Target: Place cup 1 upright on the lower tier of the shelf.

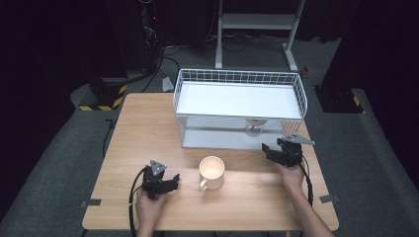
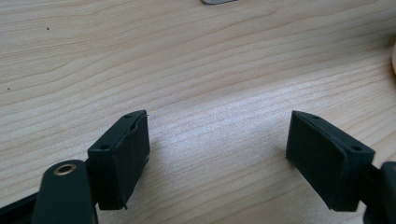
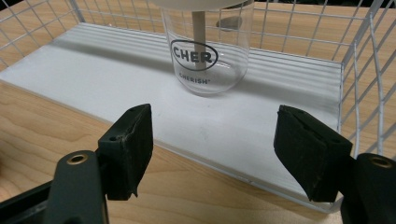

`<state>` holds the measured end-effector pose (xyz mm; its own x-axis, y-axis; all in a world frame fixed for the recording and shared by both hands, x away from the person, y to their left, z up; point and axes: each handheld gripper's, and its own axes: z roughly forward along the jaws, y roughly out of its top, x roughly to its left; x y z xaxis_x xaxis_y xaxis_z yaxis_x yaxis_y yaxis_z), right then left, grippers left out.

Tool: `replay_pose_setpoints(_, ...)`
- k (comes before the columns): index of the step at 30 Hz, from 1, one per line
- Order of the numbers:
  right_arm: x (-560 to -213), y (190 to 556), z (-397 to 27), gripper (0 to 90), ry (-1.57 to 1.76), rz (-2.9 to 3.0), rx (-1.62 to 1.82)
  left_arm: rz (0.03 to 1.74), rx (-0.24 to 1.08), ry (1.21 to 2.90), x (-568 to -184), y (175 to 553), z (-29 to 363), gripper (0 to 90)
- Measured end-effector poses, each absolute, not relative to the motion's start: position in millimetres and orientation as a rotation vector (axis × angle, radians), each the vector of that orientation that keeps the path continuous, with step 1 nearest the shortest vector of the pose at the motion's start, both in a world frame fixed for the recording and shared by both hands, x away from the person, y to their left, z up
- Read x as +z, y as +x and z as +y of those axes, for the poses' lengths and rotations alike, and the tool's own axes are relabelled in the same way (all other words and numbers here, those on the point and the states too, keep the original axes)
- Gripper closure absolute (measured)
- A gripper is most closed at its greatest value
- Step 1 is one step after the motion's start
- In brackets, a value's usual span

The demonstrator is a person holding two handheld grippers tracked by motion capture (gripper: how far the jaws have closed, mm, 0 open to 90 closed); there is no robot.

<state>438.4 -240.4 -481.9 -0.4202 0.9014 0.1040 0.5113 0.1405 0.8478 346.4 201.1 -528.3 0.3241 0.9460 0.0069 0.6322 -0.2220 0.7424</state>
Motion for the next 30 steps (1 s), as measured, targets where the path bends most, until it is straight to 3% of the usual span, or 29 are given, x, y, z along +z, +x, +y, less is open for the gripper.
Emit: replay_pose_setpoints(30,-484,387,-258,28.4,1.307,2.001,1.250,1.388,0.625,1.948,-528,346,201,21.7)
